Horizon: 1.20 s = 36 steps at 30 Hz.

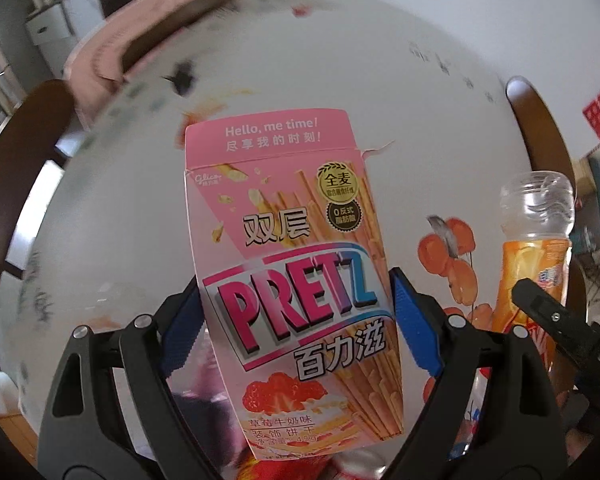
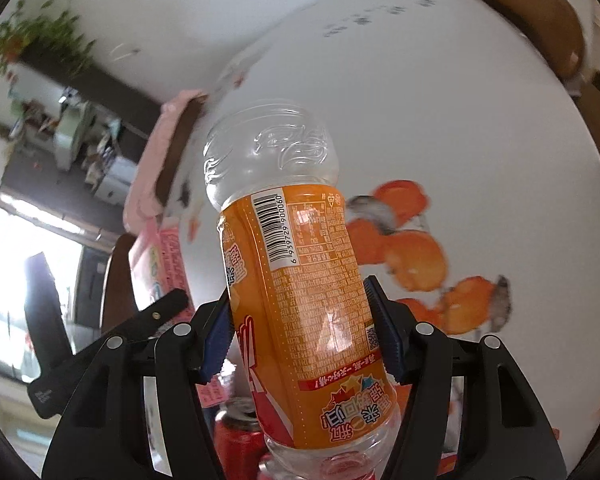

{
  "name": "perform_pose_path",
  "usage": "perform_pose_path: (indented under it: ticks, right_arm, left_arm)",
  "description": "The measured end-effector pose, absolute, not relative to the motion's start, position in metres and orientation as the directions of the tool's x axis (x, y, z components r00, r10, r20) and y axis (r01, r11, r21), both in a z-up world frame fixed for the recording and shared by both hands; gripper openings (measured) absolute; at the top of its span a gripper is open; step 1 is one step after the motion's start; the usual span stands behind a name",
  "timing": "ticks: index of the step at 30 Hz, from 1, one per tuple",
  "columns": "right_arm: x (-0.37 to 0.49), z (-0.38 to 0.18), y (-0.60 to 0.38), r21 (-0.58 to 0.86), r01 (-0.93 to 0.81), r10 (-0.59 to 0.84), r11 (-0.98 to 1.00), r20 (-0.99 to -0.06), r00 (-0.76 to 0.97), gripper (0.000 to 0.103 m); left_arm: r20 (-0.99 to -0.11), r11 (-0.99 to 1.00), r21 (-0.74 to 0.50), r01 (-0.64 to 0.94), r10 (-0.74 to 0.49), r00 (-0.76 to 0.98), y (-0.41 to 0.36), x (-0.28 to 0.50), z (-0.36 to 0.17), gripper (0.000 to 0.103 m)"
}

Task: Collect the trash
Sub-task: 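Lift the PRETZ box and orange bottle and carry both over the grey bin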

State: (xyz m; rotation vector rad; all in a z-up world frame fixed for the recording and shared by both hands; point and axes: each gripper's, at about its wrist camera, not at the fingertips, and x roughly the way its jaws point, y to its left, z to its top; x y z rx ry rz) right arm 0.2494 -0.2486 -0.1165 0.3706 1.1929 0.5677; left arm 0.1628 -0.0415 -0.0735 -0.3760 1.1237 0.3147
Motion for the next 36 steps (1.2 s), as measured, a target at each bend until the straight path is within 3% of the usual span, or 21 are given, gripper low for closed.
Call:
perform_pose_path:
  ticks: [10,20,26,36]
  right_arm:
    - [0.183,-0.074,-0.102,0.554,-0.509,0.676,0.659,-0.733,0.077,0.061]
    - [0.028,-0.061,0.093,0.552,-0.72,0.668,0.421,-0.726,-0.166,0.061]
    - [-0.106,-0.09,0.207,0.562,-0.77,0.583,0.302,-0.748,-0.317,0.061]
    - [-0.283,-0.178,0.312,0.596,-0.771,0.351,0.222,-0.787,-0.507,0.061]
  left_arm:
    - [-0.873,0.759,-0.149,-0.634,0.2,0.444,0.065,0.032,-0.021,0.083]
    - [-0.865,0.496,-0.165,-0.852,0.342,0.367,0.185,-0.186,-0.018,0.083]
    - [-0.893,0.324,-0.136,-0.936,0.37,0.258,0.248,-0.33,-0.045,0.083]
    - [-0.951,0.088,-0.187,-0.978,0.235,0.203,0.32,-0.479,-0.143,0.083]
